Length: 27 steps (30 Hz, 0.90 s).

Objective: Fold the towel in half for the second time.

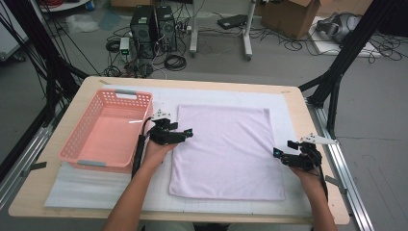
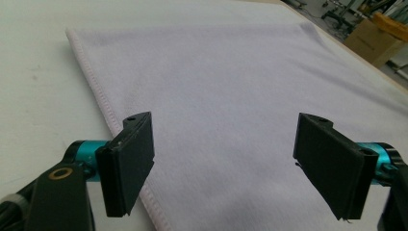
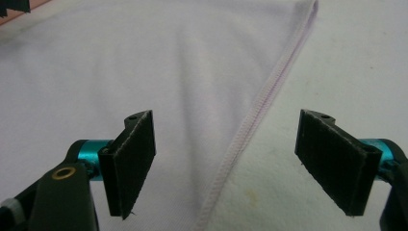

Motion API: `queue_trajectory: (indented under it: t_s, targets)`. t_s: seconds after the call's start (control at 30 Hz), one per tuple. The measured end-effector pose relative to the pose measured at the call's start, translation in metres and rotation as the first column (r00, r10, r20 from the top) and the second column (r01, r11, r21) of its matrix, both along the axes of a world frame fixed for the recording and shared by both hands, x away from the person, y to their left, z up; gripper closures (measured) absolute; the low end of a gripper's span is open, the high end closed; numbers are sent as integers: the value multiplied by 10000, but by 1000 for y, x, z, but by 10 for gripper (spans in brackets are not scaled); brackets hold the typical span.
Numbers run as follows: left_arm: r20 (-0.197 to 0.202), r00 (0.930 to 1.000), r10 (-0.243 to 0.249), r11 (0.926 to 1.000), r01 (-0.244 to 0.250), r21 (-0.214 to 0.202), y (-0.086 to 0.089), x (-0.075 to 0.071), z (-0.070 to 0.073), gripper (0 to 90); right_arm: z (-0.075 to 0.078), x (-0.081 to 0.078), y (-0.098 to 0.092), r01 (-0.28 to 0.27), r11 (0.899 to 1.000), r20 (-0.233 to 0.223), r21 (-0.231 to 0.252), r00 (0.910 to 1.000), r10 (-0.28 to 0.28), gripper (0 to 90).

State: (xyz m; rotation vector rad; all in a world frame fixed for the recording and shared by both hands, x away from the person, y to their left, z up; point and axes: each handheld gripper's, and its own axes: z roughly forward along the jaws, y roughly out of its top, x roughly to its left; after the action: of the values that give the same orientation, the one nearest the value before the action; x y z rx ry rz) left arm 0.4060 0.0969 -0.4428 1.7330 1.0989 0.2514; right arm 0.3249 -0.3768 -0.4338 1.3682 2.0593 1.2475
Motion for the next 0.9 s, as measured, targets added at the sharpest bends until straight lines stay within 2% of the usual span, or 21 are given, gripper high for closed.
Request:
queue_trajectory:
  t_s: [0.07,0.13,0.2,0.33,0.37,0.4,0.53,0.57,0.63,0.7,0.8,0.83,0.9]
  targets:
    - [-185,9998,20,9999,-17,137,0,7,-1,231,0,6,1,21,10000,-155,71,9999,-19,207]
    - [-267,9995,159,9995,-152,276,1,14,-1,229,2,12,2,-93,9999,-226,-84,9997,92,208]
    - [-201,9990,388,9990,-383,246,2,18,-2,227,3,19,3,-162,9997,-351,-169,9993,156,208]
    - [-605,9946,849,9956,-823,446,7,24,-10,227,5,34,2,-176,9998,-506,36,9986,177,237]
    - [-619,9938,925,9950,-899,430,8,25,-9,235,6,38,2,-85,9999,-614,111,9981,91,238]
    - [-542,9944,901,9944,-868,606,7,27,-8,237,6,42,1,-32,9999,-688,112,9976,40,240]
    - [-649,9939,887,9918,-821,978,3,36,-4,261,6,61,2,185,9997,-1017,-126,9946,-197,292]
    - [-588,9937,956,9899,-887,1102,2,38,-5,264,6,64,2,255,9996,-1089,-126,9937,-267,301]
    - [-741,9917,1053,9866,-948,1325,-1,45,-6,263,6,73,2,491,9986,-1230,-200,9911,-512,305]
    - [-617,9900,1268,9794,-1151,1660,-5,50,-6,252,5,82,2,762,9969,-1414,-188,9869,-781,323]
    - [-600,9878,1438,9776,-1324,1634,-6,57,-8,244,2,95,6,972,9943,-1683,-438,9803,-1033,347]
    - [-589,9879,1434,9773,-1319,1660,-7,58,-8,246,1,100,9,1018,9935,-1596,-505,9812,-1086,368]
    - [-563,9889,1378,9742,-1250,1881,-9,60,-7,248,-1,106,13,1184,9909,-1641,-639,9782,-1274,365]
